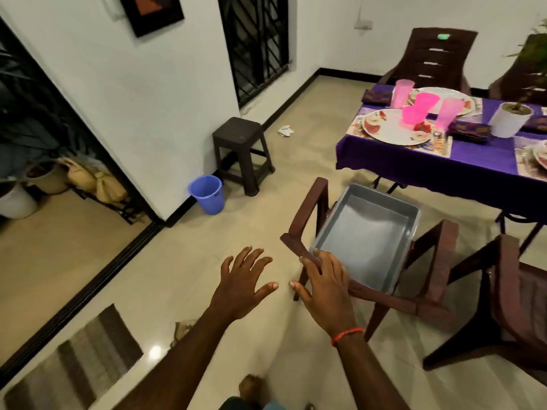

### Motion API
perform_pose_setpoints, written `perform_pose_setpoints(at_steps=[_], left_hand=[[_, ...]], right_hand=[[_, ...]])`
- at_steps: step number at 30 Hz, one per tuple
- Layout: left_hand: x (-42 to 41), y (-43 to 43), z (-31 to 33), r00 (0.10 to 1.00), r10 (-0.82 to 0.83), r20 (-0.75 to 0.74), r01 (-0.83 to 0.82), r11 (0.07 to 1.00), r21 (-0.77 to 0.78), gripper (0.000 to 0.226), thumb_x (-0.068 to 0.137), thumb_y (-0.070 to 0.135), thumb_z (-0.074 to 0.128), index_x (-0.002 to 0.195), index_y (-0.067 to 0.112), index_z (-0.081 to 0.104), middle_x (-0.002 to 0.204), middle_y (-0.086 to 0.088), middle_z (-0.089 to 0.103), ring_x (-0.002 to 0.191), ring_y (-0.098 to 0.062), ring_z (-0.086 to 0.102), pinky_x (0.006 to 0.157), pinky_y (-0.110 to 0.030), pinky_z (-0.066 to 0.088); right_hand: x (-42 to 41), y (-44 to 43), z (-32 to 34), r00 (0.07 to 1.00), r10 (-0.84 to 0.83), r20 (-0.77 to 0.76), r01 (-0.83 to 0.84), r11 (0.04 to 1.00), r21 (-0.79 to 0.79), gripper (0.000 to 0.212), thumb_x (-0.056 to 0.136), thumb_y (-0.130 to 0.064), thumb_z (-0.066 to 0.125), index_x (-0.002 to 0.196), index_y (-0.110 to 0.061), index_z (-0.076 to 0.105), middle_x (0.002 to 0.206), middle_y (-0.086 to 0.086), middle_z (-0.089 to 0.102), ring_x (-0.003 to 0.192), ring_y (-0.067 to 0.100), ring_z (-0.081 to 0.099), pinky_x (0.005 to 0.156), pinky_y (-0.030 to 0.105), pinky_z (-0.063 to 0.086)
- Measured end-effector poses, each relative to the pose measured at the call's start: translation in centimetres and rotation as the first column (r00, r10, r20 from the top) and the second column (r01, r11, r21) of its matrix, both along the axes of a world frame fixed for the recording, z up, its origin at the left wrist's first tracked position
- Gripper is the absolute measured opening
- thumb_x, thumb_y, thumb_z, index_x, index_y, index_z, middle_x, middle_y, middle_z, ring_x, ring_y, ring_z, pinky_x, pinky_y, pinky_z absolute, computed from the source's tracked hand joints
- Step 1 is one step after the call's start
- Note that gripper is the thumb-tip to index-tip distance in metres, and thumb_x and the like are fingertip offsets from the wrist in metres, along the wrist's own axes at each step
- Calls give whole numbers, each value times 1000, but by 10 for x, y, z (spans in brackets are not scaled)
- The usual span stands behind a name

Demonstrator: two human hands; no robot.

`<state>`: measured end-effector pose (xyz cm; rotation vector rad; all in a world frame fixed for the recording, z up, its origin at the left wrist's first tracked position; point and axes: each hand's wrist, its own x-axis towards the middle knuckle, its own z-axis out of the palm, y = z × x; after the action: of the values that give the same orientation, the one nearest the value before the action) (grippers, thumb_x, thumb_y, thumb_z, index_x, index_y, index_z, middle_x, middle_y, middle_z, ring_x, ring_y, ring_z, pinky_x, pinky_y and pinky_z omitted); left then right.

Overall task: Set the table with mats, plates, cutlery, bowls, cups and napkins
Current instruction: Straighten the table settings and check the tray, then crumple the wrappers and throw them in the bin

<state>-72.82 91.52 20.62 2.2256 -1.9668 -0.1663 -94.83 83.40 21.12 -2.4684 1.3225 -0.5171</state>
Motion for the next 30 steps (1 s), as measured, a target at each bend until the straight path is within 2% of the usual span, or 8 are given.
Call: perform_pose_setpoints(at_steps=[3,7,15,19,22,25,30], left_hand=[[14,17,-1,999,51,-18,-51,999,9,65,97,77,28,148,38,40,165,11,28,156,-15,13,120,-53,20],[32,34,-3,990,114,-81,-113,994,9,66,97,78,28,149,39,39,165,12,28,156,-14,12,120,-53,20],[80,71,4,976,172,-137,-170,985,25,65,97,78,26,150,42,35,166,15,21,156,-9,4,122,-48,13],[121,104,4,962,226,-153,-221,974,53,69,94,81,20,151,43,32,166,17,18,156,-8,1,122,-46,11],[151,129,-1,949,261,-179,-252,965,69,80,88,87,9,151,43,31,166,17,18,156,-8,1,122,-46,10],[179,150,-12,933,291,-210,-280,957,81,87,84,89,2,151,42,32,166,17,19,156,-8,2,122,-47,11],[207,182,-32,875,379,-303,-345,925,160,77,89,84,16,151,42,33,166,15,21,156,-9,4,122,-49,12]], right_hand=[[21,10,-2,998,53,17,-53,998,-29,48,92,-55,61,135,-35,54,151,1,42,145,24,27,115,47,28],[46,24,-3,993,114,-42,-116,992,-46,50,90,-53,64,135,-37,52,151,0,43,142,22,27,111,44,34],[107,51,-2,973,184,-139,-186,983,3,50,84,-52,71,129,-36,57,146,3,51,141,28,38,107,47,40],[152,73,-5,956,248,-158,-243,969,55,52,87,-53,68,134,-35,56,149,3,48,143,28,35,109,46,38],[188,88,-13,948,283,-142,-279,959,49,52,86,-55,67,133,-36,55,144,1,49,140,25,37,106,45,42],[223,102,-21,943,310,-124,-302,950,79,53,88,-57,63,135,-36,53,145,-1,46,140,23,33,105,43,39],[271,122,-29,919,380,-108,-360,917,171,56,91,-58,61,140,-35,50,149,-1,42,142,22,28,107,43,34]])
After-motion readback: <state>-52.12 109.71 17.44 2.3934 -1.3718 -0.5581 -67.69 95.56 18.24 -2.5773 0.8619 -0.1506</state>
